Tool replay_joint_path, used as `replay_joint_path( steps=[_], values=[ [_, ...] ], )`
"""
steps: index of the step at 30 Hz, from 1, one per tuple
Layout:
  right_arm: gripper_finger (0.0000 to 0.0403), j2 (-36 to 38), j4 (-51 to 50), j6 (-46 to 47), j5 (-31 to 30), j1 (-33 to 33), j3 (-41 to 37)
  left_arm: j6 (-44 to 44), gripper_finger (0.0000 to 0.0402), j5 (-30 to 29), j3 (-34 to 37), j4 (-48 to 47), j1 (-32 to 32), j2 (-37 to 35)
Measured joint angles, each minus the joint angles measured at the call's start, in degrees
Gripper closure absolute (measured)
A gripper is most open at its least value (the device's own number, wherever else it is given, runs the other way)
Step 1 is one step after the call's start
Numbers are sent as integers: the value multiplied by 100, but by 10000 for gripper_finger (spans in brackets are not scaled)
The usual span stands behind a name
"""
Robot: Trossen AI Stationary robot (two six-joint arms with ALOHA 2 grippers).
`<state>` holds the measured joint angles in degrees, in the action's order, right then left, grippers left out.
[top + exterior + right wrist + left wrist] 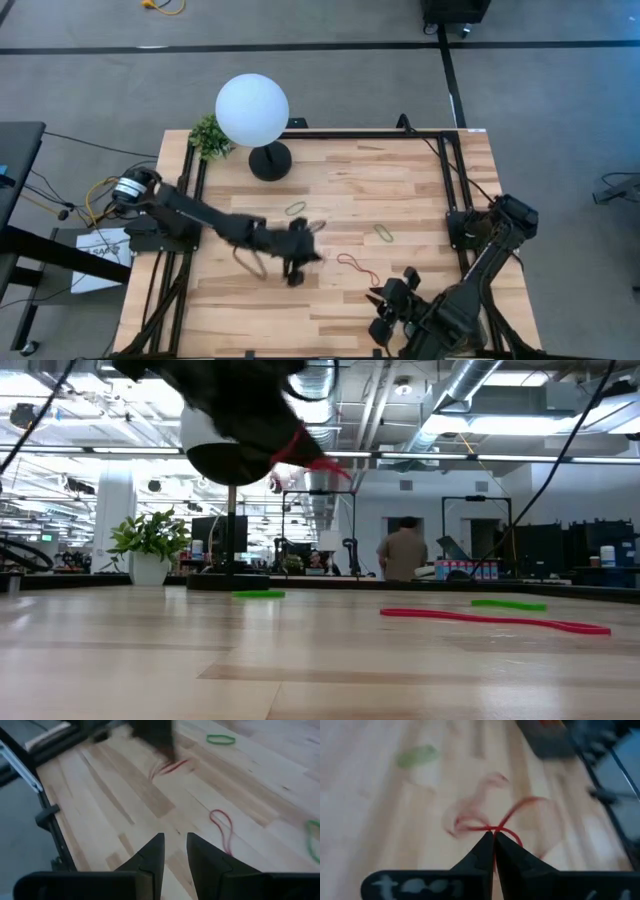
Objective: Pick and place items into bin
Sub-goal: Put the red rubber band into the black bin
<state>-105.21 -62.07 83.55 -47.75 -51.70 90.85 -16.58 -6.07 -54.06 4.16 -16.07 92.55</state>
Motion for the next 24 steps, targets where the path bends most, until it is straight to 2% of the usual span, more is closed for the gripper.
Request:
replay_joint_path(
  steps=[6,12,18,21,24],
  values=[
    [327,-2,828,-261,-16,376,0,-174,401,-586,0,-675,-988,-63],
    [327,-369,2450,-2620,27,740,-5,-406,401,-2232,-2,-788,-1996,-63],
    [327,-939,4396,-4390,159,1146,2,-414,401,-3549,-2,-745,-2752,-65],
    [327,-1226,5060,-5085,402,1372,0,-576,401,-3799,-2,-732,-2941,-67],
    [327,-1505,5493,-5241,829,1614,0,-718,401,-3831,-2,-750,-3014,-67]
  ],
)
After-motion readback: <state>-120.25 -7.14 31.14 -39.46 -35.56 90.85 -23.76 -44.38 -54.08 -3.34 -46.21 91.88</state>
